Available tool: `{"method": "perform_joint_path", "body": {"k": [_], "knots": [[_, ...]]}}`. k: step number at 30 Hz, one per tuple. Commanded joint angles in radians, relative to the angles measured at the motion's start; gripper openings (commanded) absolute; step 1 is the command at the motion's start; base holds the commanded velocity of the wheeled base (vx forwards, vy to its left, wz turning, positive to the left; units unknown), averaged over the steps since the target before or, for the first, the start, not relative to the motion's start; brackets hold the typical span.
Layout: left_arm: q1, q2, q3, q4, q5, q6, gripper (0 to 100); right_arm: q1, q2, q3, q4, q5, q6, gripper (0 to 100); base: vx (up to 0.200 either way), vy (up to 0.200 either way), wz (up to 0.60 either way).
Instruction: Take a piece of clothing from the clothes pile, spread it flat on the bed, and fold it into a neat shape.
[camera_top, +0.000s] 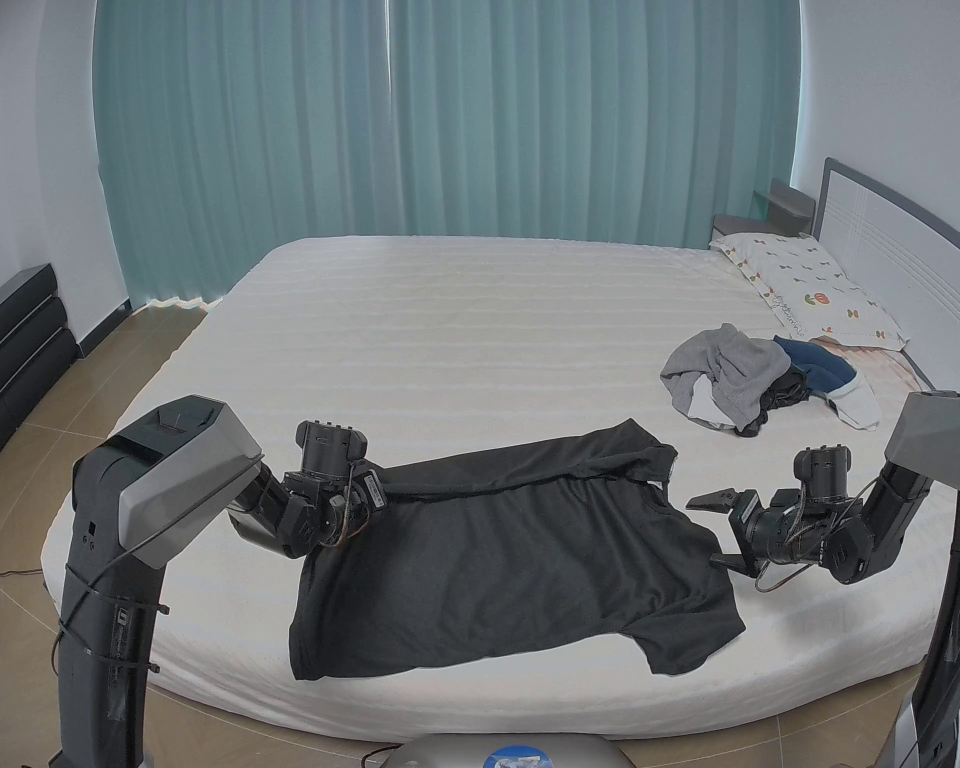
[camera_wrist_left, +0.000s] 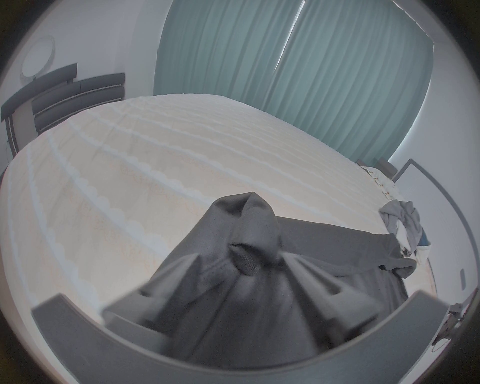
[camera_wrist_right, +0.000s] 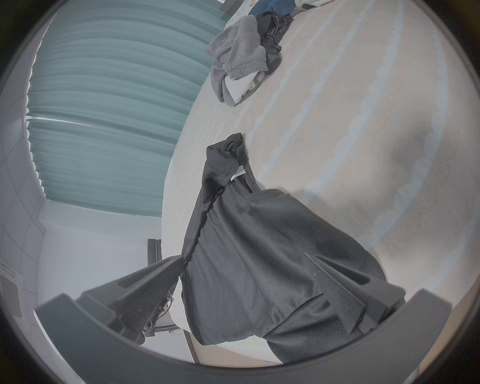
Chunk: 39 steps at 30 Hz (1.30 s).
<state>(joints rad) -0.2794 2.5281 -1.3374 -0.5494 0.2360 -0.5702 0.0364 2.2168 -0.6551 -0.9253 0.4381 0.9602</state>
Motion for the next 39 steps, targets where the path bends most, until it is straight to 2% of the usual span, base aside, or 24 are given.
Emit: {"method": "perform_joint_path", "body": {"k": [1, 14, 21, 26, 27, 31, 36, 39], "knots": [[0.025, 0.083, -0.111, 0.002, 0.045, 0.015, 0, 0.000, 0.004, 0.003, -0.001, 0.001, 0.000, 100, 0.000, 0.000, 0.00], [0.114, 0.133, -0.335, -0.007, 0.060, 0.006, 0, 0.002, 0.004, 0.003, -0.001, 0.001, 0.000, 100, 0.000, 0.000, 0.00], [0.120, 0.230, -0.502, -0.009, 0.057, -0.050, 0, 0.002, 0.006, 0.003, -0.001, -0.004, -0.001, 100, 0.000, 0.000, 0.00], [0.118, 0.265, -0.562, -0.009, 0.055, -0.062, 0, 0.004, 0.006, 0.003, -0.001, -0.004, -0.001, 100, 0.000, 0.000, 0.00], [0.118, 0.267, -0.571, -0.009, 0.055, -0.069, 100, 0.004, 0.006, 0.003, -0.001, -0.004, -0.001, 100, 0.000, 0.000, 0.00], [0.121, 0.274, -0.597, 0.000, 0.055, -0.091, 100, 0.004, 0.006, 0.003, -0.001, -0.004, -0.001, 100, 0.000, 0.000, 0.00], [0.138, 0.256, -0.531, 0.006, 0.054, -0.089, 100, 0.004, 0.004, 0.012, -0.003, -0.004, -0.001, 100, 0.000, 0.000, 0.00], [0.147, 0.228, -0.486, 0.003, 0.028, -0.088, 100, 0.004, 0.006, 0.014, -0.017, -0.004, -0.001, 100, 0.000, 0.000, 0.00]]}}
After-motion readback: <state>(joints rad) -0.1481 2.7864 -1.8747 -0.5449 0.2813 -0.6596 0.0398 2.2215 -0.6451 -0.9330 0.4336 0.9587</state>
